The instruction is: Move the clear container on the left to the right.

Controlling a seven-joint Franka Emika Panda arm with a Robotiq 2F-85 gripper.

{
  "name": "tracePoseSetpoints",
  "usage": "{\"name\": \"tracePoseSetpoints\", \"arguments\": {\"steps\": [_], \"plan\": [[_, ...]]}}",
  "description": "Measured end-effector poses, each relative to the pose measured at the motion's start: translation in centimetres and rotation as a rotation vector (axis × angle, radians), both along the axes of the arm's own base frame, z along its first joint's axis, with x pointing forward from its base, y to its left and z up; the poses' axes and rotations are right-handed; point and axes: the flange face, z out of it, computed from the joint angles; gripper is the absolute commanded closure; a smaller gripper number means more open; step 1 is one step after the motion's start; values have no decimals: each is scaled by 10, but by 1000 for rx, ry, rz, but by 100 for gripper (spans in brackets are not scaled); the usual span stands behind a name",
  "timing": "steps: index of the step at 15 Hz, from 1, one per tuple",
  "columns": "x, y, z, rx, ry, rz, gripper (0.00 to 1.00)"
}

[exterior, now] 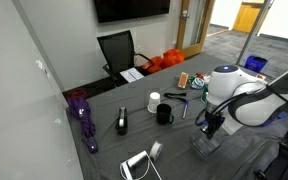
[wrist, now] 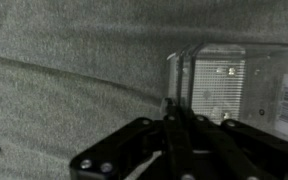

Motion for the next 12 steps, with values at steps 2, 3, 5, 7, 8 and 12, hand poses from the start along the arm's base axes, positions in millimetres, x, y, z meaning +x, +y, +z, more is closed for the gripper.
{"name": "tracePoseSetpoints", "arguments": {"steps": [2,3,5,7,8,12], "plan": [[6,-11,8,14,-15,-1,98],[10,-18,14,24,-24,0,98],[15,-36,25,41,-40,11,98],[16,-59,34,50,-48,35,98],[14,-71,37,51,-46,51,98],[-8,-126,39,45,-21,126,98]]}}
